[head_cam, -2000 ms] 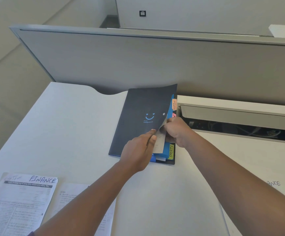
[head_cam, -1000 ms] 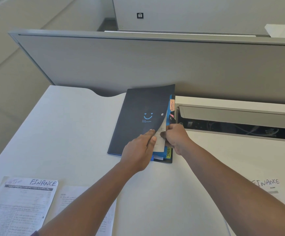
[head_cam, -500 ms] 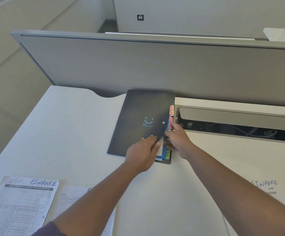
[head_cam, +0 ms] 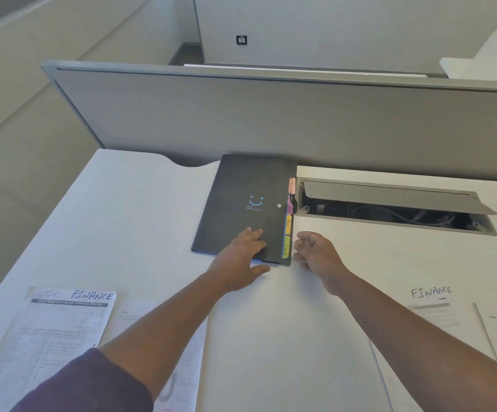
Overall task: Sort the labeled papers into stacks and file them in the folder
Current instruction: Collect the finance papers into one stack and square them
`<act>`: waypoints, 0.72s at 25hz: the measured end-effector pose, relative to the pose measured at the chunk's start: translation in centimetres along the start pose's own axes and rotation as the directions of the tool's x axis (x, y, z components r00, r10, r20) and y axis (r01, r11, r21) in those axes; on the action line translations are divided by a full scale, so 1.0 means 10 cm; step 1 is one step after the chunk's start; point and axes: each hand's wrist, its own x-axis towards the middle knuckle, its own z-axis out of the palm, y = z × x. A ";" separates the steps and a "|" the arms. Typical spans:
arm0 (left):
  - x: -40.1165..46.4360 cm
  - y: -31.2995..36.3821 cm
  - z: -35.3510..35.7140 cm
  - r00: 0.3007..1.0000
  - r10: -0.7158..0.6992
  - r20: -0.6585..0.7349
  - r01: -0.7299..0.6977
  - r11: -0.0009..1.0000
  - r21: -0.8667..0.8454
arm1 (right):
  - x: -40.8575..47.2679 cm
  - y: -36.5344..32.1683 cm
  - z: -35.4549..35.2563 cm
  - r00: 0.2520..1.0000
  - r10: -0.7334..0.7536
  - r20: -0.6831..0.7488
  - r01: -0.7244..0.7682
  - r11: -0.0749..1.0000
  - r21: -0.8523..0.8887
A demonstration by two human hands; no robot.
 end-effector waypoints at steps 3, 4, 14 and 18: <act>-0.36 0.11 -0.04 0.996 -0.001 -0.085 -0.002 0.999 -0.034 | -0.39 0.08 -0.09 0.999 -0.029 0.019 0.029 0.999 -0.035; -0.49 0.15 -0.05 0.996 -0.017 -0.089 0.013 0.999 -0.053 | -0.53 0.11 -0.10 0.999 -0.037 0.030 0.038 0.999 -0.037; -2.23 -0.16 -0.05 0.940 -0.331 -0.081 0.308 0.928 -0.209 | -1.64 0.53 0.47 0.983 -0.017 0.181 0.005 0.998 0.067; -2.84 -0.49 0.04 0.896 -0.435 -0.090 0.410 0.888 -0.207 | -1.89 0.71 0.87 0.976 0.020 0.219 -0.032 0.998 0.055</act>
